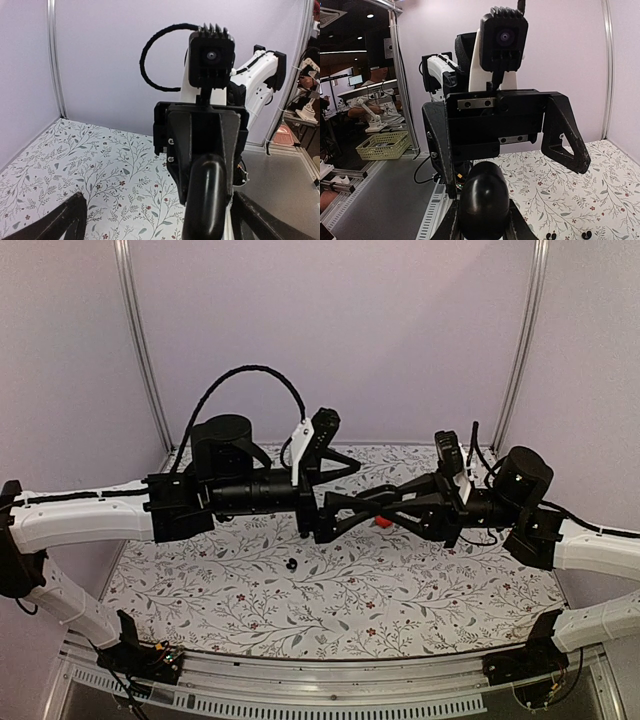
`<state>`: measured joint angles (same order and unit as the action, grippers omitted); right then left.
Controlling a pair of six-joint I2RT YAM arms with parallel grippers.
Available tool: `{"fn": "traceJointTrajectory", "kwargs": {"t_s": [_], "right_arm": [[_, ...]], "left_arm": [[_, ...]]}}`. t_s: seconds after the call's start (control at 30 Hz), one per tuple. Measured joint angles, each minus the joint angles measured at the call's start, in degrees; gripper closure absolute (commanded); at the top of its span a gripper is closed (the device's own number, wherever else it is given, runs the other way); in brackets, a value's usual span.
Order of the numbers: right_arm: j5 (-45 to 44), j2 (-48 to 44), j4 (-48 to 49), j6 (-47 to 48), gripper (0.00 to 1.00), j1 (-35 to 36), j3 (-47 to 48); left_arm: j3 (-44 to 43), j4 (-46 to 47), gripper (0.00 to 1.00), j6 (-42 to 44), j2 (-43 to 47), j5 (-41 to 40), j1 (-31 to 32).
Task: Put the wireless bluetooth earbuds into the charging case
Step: Open the charging case, then pick up the left earbud from the center of the board.
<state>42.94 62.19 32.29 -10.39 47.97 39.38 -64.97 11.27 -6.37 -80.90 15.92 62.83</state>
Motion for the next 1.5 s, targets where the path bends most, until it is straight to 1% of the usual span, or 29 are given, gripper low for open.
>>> {"fn": "traceJointTrajectory", "kwargs": {"t_s": [0.5,0.8,1.03,1.13,1.3,1.4,1.5], "right_arm": [[0.7,0.0,-0.4,1.0,1.00,0.0,0.0],[1.2,-0.2,-1.0,1.3,1.00,0.0,-0.2],[0.8,-0.9,-0.9,1.2,1.00,0.0,-0.7],[0.3,-1.3,-0.3,1.0,1.00,0.0,-1.8],[-0.8,-2.2,1.2,-0.4,1.00,-0.2,-4.0],[-1.5,-3.0,2.3,-1.2,1.00,-0.5,-5.7],[-2.5,-4.2,3.5,-1.7,1.00,-0.8,-7.6]], "left_arm": [[0.0,0.1,0.00,-3.3,0.0,-0.3,-1.5],[0.0,0.2,0.00,-4.9,1.2,-1.2,-4.3],[0.3,-0.4,0.00,-5.0,2.2,-1.1,-5.0],[1.6,-0.9,0.00,-5.2,4.5,-1.2,-7.2],[2.3,-4.5,0.00,-7.5,8.3,-3.5,-13.6],[2.3,-9.3,0.00,-9.5,8.9,-5.2,-18.1],[2.4,-16.4,0.00,-11.0,7.7,-8.3,-21.4]]}}
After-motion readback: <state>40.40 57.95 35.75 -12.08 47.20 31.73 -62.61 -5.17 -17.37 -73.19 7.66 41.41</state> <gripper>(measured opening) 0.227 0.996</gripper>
